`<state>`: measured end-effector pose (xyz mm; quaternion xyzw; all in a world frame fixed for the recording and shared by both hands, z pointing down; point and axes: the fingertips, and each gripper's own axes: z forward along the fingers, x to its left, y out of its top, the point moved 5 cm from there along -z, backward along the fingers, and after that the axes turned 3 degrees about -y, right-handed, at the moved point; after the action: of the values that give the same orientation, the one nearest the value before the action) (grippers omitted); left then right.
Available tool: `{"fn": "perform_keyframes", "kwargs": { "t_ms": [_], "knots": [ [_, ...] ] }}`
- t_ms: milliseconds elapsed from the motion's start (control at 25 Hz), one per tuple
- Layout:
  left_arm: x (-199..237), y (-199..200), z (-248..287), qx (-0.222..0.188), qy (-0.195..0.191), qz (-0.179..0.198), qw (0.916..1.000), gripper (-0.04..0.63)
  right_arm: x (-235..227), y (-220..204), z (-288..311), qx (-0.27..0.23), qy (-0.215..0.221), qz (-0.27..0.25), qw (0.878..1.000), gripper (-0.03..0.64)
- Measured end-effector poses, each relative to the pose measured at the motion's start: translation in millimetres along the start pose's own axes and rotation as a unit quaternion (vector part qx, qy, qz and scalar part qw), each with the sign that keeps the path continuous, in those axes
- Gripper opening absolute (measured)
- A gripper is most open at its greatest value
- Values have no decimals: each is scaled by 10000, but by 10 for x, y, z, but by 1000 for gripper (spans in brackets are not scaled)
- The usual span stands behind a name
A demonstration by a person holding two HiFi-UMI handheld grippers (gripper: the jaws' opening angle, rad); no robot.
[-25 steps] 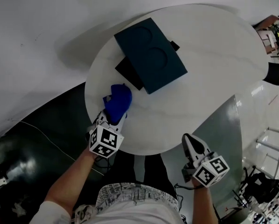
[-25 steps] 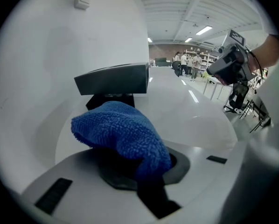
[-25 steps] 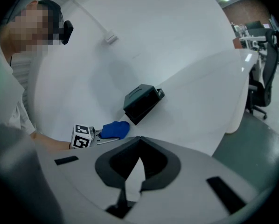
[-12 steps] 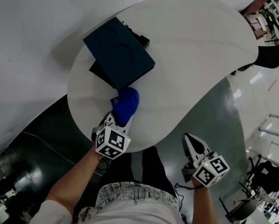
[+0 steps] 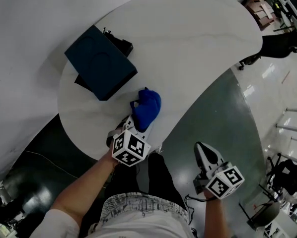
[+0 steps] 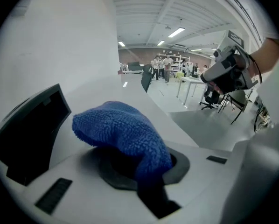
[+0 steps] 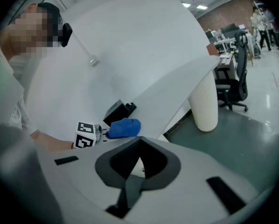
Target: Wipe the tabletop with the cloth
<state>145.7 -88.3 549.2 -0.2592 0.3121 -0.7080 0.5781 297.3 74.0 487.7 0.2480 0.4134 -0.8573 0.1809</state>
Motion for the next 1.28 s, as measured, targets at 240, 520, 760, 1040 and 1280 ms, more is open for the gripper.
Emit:
{"fn": "perform_keyframes", "kwargs": {
  "t_ms": [240, 520, 760, 1040, 1280],
  "knots": [
    [-99, 172, 179, 21, -234, 138, 9996, 75, -103, 13, -77, -58, -70, 53, 9999, 6],
    [-102, 177, 179, -48, -247, 7, 9997, 75, -59, 31, -52, -25, -18, 4, 10000, 6],
    [-76, 222, -149, -621, -204, -582, 9962, 75, 121, 103, -13, 10, 133, -161, 9998, 6],
    [247, -276, -1039, -904, 428, -1072, 9892, 75, 679, 121, 462, 189, 589, -504, 9968, 6],
    [612, -1011, -1862, -869, 1183, -1551, 9769, 75, 1297, -38, 1031, 592, 1047, -880, 9888, 6]
  ]
}}
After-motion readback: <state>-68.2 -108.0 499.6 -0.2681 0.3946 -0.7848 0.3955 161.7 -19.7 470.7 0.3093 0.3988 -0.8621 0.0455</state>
